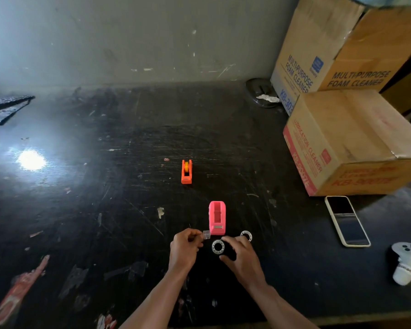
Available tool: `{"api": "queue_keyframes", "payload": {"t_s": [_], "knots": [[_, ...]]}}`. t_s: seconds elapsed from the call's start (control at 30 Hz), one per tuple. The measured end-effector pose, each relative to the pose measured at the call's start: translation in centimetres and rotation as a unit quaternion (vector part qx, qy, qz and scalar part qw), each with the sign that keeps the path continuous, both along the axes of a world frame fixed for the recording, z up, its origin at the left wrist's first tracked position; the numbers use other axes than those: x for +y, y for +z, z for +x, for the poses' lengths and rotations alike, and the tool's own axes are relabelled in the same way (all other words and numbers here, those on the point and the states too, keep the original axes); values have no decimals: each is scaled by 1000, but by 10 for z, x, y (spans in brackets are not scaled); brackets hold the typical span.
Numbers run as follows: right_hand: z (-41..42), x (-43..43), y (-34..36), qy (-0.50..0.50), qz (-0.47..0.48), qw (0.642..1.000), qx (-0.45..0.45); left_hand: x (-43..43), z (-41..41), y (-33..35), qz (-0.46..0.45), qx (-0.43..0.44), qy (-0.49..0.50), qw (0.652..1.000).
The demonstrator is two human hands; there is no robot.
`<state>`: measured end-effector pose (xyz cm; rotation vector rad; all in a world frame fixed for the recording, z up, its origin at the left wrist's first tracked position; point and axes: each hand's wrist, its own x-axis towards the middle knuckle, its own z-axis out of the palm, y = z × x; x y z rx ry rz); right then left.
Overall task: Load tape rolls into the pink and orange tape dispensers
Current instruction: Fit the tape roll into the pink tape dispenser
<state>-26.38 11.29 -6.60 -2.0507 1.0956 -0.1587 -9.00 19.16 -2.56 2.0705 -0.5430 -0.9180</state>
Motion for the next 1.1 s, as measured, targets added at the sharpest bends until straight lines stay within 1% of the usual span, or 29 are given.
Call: {"api": "queue_keyframes", "payload": {"t_s": [0.23,0.43,0.67,0.87,1.1], "knots": [[12,-12,3,40,3,999,27,6,-3,-4,13,9,-4,1000],[16,-14,2,38,0,998,41,7,-5,-6,26,-1,-19,999],[11,-11,16,25,-24,999,-14,0,-10,2,19,-21,-60,998],[11,-19,29,5,-44,998,-40,-7,-9,13,2,-38,-117,992],[15,-30,49,10,-36,998,-56,-17,-5,24,-6,-53,-145,988]]}}
